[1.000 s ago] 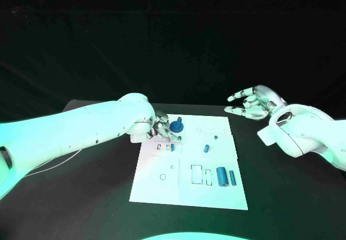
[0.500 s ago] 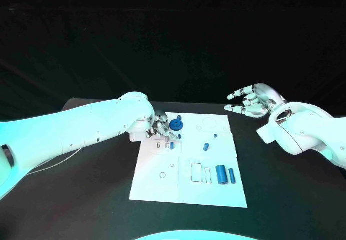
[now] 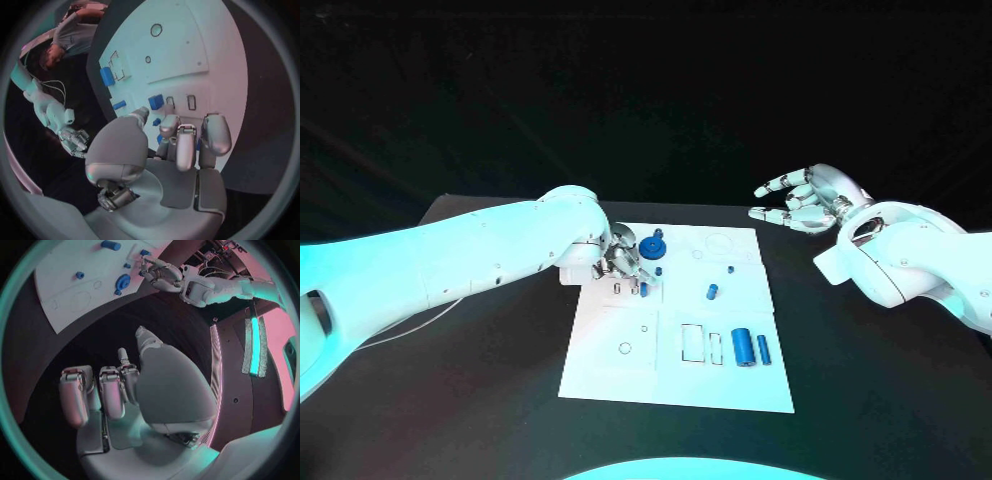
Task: Assemble the parts on the task board
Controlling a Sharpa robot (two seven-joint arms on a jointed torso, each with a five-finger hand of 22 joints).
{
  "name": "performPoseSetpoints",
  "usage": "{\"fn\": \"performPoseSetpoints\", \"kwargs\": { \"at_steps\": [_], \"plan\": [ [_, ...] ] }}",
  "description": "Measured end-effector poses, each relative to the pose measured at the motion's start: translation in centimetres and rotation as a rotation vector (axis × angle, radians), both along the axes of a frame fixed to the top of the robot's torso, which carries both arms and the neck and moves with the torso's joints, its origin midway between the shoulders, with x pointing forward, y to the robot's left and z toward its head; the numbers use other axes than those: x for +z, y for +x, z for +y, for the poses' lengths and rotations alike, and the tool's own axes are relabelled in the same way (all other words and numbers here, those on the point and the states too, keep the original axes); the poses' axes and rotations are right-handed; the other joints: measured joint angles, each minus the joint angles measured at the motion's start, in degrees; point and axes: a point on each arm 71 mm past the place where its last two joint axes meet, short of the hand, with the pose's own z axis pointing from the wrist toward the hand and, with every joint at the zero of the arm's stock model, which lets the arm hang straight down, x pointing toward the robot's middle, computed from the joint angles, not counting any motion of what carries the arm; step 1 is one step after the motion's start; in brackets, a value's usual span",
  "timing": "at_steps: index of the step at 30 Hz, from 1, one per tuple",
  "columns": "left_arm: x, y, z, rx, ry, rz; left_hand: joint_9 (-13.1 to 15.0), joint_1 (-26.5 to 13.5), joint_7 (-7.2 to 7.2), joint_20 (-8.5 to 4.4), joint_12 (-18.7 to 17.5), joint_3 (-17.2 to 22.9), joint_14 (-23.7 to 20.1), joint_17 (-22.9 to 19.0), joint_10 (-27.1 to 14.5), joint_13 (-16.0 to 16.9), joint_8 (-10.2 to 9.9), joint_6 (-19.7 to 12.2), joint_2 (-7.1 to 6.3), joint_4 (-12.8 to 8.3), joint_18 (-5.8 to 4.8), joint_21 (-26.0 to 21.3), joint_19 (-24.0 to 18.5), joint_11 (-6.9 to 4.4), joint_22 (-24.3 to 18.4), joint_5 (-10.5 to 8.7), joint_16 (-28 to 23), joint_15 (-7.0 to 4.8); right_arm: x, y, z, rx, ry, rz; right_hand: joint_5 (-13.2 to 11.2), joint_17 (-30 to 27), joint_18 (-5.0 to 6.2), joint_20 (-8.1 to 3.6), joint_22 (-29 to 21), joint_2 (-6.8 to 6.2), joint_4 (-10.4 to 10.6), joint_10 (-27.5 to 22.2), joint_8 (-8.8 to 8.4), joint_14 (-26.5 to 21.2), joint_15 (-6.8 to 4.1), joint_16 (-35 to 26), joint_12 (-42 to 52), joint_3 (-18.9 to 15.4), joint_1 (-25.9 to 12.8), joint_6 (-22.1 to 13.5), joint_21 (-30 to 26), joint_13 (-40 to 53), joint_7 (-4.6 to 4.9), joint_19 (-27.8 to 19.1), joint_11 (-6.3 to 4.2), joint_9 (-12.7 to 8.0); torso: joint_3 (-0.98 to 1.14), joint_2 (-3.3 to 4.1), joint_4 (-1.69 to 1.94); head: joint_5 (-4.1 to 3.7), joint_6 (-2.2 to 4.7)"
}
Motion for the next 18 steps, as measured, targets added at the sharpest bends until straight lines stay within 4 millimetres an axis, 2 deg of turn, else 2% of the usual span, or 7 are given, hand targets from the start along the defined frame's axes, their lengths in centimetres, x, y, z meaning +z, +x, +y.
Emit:
{"fn": "performPoseSetpoints", "kwargs": {
  "at_steps": [12,18],
  "plan": [
    [-0.17,-0.15,-0.13,-0.004,-0.002,0.01,0.4,1.5,-0.2,0.0,0.3,0.2,0.0,0.0,0.0,0.4,-0.5,1.0,0.88,-0.2,0.0,0.2,0.0,0.0,0.2,0.0,0.2,0.0,-0.03,0.11,0.04,-0.001,-0.001,0.001,0.0,0.0,0.0,0.0,0.0,-0.01,0.0,0.0,0.0,0.0,0.0,0.0,0.0,0.0,0.0,0.0,0.0,0.0,0.0,0.0,0.0,0.0,0.07,-0.02,0.01,0.05,-0.11],
    [-0.18,-0.24,-0.24,-0.006,-0.004,0.012,1.0,4.0,-0.41,0.0,0.6,1.6,0.0,0.0,0.0,0.5,-0.8,1.6,1.42,-0.3,0.0,0.2,0.0,-0.02,0.3,0.0,0.2,0.0,-0.06,0.19,0.09,0.0,-0.003,0.002,0.0,0.0,0.0,0.0,0.0,-0.01,0.0,0.0,0.25,0.0,0.0,0.0,0.0,0.0,0.0,0.0,0.0,0.0,0.0,0.0,0.0,0.0,0.08,-0.02,0.01,0.13,-0.16]
  ]
}}
